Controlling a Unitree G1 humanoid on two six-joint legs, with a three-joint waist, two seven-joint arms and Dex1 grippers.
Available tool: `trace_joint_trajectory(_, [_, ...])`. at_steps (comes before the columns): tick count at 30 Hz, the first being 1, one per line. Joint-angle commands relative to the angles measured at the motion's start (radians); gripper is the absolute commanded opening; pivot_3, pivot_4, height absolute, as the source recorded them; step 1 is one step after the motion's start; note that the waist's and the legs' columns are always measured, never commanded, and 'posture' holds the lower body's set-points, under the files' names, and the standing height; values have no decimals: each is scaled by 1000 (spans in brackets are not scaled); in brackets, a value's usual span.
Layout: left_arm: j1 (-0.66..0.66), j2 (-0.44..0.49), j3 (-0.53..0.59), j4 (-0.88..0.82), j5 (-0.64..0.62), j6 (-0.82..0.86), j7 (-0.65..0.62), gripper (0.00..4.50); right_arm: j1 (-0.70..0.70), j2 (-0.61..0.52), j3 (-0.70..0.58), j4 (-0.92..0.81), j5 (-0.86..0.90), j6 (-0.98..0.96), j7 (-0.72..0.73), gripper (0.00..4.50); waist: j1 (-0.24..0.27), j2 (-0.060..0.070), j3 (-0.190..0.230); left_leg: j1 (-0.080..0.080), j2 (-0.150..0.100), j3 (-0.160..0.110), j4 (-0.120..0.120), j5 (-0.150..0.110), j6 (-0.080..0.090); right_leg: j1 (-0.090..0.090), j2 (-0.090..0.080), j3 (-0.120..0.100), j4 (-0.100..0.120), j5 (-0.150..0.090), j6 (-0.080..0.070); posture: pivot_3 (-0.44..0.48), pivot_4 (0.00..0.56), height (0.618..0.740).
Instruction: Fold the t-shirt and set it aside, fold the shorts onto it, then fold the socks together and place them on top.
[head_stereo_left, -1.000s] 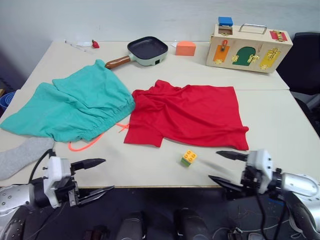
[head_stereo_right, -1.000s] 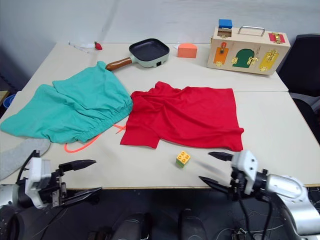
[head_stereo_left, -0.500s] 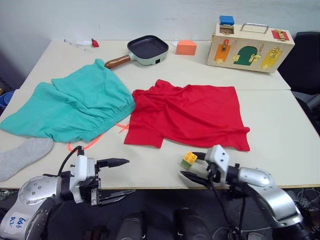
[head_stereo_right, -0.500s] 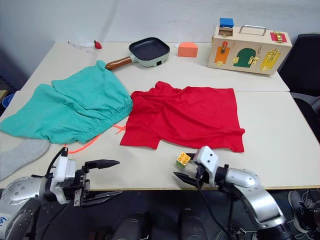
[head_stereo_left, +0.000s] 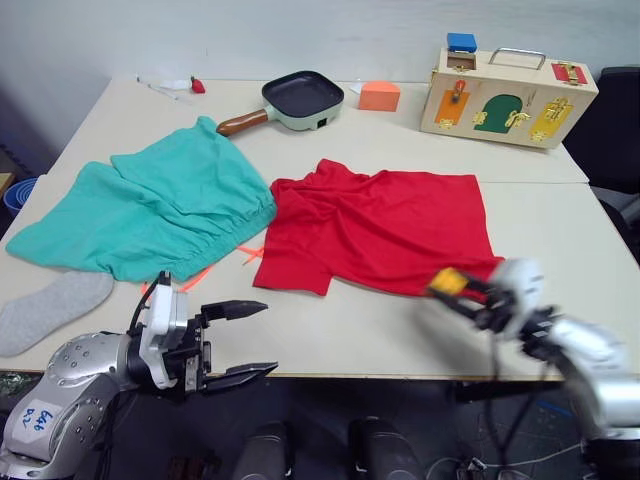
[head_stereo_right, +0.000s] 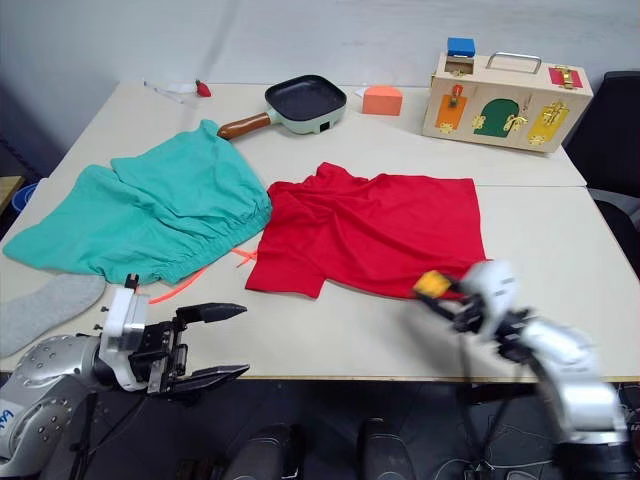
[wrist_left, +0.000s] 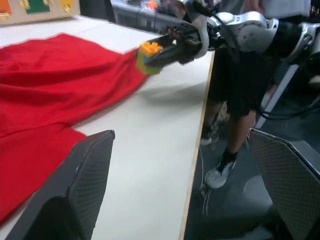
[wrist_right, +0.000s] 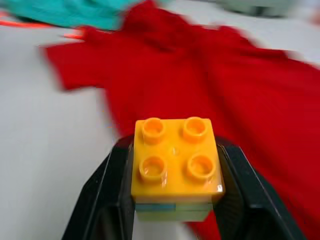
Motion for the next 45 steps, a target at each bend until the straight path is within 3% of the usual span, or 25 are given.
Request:
trace_joint_trajectory(1, [-73,-20,-14,-26,-28,16,40,4500,-83,-116,-125,368,-29,-133,49,1513,-1,0,0,0,0,0,0,0,0,1,0,0,0,0,0,0,150,740])
trace_joint_trajectory(6, [-121,-25,-17,-23,-29,33,51,4500,-300,-226,-92,890,-122,-192,18,1513,-18,1,0,6,1,4,-1,2,-1,4,2,1,2,0,0,0,150,740])
trace_joint_trajectory(10, [-59,-18,7,-48,-22,32,51,4500,-434,-180,-80,1072,-137,-86,-75,1513,-37,1,0,10,4,11,-3,3,-3,5,2,1,2,0,0,0,150,740])
trace_joint_trajectory(14, [-56,-13,27,-45,-20,29,58,4500,-474,-161,-86,1140,-145,-100,-87,1513,-35,1,1,11,5,13,0,4,-3,7,2,1,2,0,0,0,150,740])
trace_joint_trajectory(16, [-60,-9,33,-41,-16,29,59,4500,-463,-150,-79,1146,-159,-128,-104,1513,-34,1,1,11,4,12,1,4,-2,8,2,1,0,1,-1,0,150,740])
trace_joint_trajectory(25, [-53,1,65,43,39,-5,53,4500,-390,-215,-133,1029,-119,-297,20,4490,-25,9,3,11,4,12,0,1,-4,9,0,1,-5,3,-1,0,150,740])
trace_joint_trajectory(30, [-68,63,67,190,194,-103,26,4500,-295,-248,-99,735,-73,-311,262,4490,-25,13,4,10,4,14,-5,1,-2,5,1,1,-4,4,0,0,150,740])
trace_joint_trajectory(34, [-110,99,-20,280,345,-173,30,4500,-184,-223,10,448,-78,-293,396,4490,-17,13,4,10,7,14,-6,1,-3,3,2,0,-3,3,0,0,150,740])
trace_joint_trajectory(36, [-145,84,-63,312,392,-190,46,4500,-157,-209,67,389,-113,-311,412,4490,-11,12,4,10,6,14,-6,0,-3,3,2,0,-3,3,0,0,150,740])
trace_joint_trajectory(45, [-407,-11,-308,583,693,-308,145,4500,-322,-140,271,655,-355,-463,286,4490,-9,10,4,6,2,16,-3,3,-3,-2,-2,1,-1,5,3,0,150,740])
